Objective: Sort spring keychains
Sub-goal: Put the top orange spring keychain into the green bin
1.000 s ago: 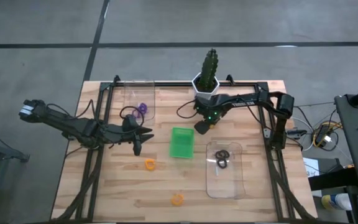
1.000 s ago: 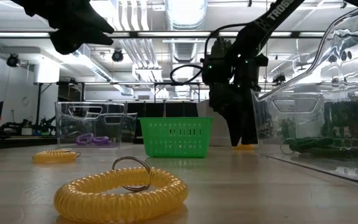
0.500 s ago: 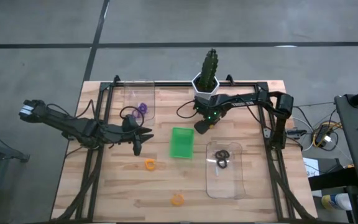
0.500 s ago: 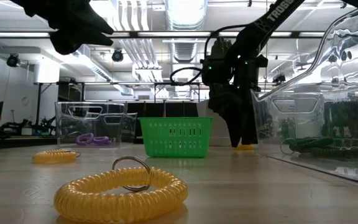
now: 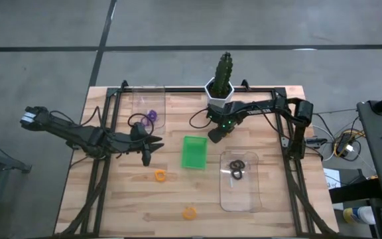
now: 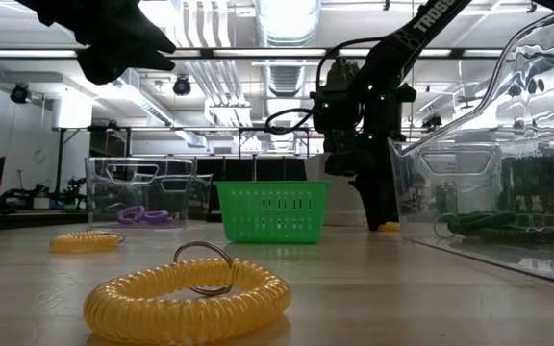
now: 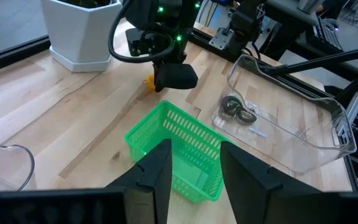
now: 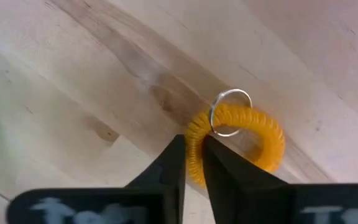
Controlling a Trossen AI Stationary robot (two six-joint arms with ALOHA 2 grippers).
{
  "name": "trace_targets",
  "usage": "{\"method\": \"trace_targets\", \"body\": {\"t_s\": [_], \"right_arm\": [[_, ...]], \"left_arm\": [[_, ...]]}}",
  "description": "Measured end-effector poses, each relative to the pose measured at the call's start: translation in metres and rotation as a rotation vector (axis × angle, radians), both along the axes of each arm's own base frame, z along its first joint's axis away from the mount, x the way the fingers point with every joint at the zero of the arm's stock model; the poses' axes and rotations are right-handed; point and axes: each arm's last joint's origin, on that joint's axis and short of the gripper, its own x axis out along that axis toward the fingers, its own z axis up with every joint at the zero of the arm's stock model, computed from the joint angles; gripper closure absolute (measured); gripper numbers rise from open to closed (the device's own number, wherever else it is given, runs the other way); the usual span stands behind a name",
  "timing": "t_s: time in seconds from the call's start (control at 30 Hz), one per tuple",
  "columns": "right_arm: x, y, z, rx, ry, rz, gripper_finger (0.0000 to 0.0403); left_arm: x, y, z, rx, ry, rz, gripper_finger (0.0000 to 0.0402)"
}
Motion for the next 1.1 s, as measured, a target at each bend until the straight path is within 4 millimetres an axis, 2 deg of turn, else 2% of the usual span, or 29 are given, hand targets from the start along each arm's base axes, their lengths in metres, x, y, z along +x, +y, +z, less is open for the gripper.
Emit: {"method": "trace_targets", "body": {"t_s": [0.17,0.43,0.7,0.83,1.1], "right_arm": [[0.0,0.0,0.0,-0.003,0.003,0.003,0.0384],[-0.001,0.003,0.011,0.042,-0.04,0.042,0.0388],[-0.004,0.009,0.041,0.076,-0.125,0.072,0.0389],[-0.006,0.017,0.059,0.158,-0.22,0.125,0.039],[-0.022,0.036,0.114,0.272,-0.468,0.281,0.039]], "left_arm": [[0.0,0.0,0.0,0.0,0.0,0.0,0.0273],[0.0,0.0,0.0,0.0,0.0,0.0,0.0273],[0.0,0.0,0.0,0.0,0.0,0.0,0.0273],[0.0,0.0,0.0,0.0,0.0,0.0,0.0273],[0.0,0.0,0.0,0.0,0.0,0.0,0.0273]]}}
